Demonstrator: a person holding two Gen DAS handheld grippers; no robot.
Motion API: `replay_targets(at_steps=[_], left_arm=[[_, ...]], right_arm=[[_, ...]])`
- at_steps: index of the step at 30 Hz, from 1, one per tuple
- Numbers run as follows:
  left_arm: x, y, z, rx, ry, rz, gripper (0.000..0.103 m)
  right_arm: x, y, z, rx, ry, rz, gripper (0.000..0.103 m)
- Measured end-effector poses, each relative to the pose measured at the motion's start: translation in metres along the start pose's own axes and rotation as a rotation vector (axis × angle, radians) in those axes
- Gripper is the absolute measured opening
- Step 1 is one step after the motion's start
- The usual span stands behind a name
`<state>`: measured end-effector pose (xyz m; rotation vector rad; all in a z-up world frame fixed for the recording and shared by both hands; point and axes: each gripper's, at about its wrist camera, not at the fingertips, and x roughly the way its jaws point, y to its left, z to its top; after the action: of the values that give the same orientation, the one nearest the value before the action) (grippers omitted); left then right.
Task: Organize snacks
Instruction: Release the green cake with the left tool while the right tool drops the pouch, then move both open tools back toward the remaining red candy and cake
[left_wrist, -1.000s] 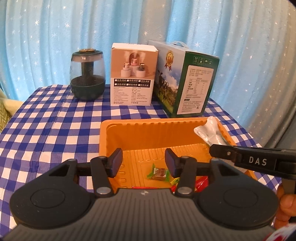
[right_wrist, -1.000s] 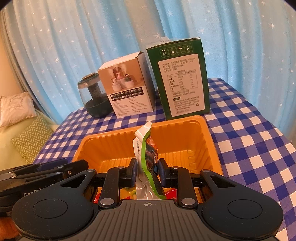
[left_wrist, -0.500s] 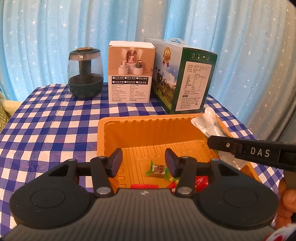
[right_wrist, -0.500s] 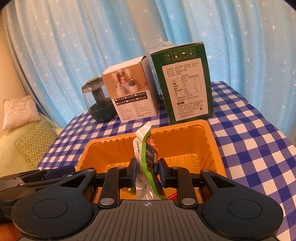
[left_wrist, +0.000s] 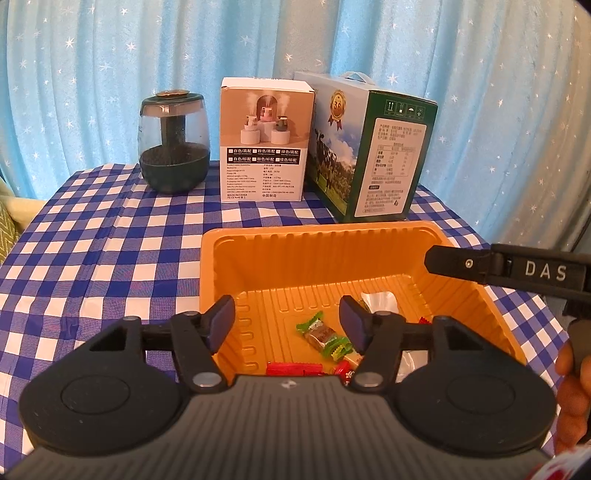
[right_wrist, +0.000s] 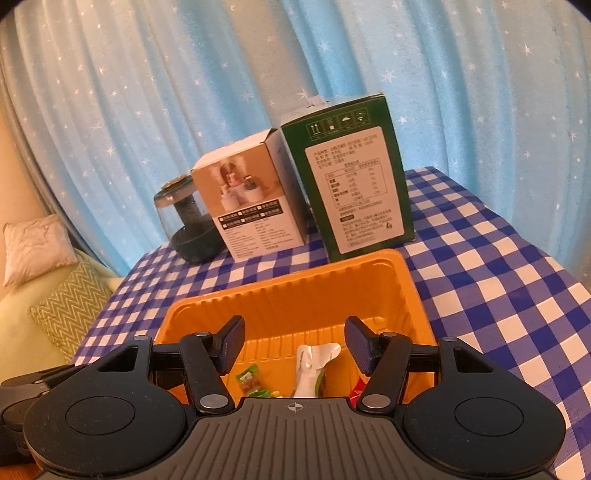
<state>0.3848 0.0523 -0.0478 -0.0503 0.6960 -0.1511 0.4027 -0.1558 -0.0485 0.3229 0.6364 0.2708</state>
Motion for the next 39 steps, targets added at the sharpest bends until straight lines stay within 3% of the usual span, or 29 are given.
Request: replay_targets(at_steps=[13,18,32,39], left_arm=[[-0.002,-0.003,0.000,0.008,-0.006,-0.002,0.060],[-0.009,-0.005,0.000,0.019,-0.013,-0.004,0.064],[-0.054,-0.008,-0.007,0.077,-0.053,0.000,0.076],[-0.076,-0.006,-0.021,0.132,-0.050,0.006,0.080]], right_arm=[[-0.002,-0.001,-0.001,-0.009,0.007,-0.010,0.060],[-0.005,-0.001,-0.001,-0.015,0.003,-0.015,0.060],[-0.043,0.004,-0.008,-0.034,-0.030,0.007,0.060],[-0.069,0.008,-0.030,-0.079,0.031,0.039,0.060]])
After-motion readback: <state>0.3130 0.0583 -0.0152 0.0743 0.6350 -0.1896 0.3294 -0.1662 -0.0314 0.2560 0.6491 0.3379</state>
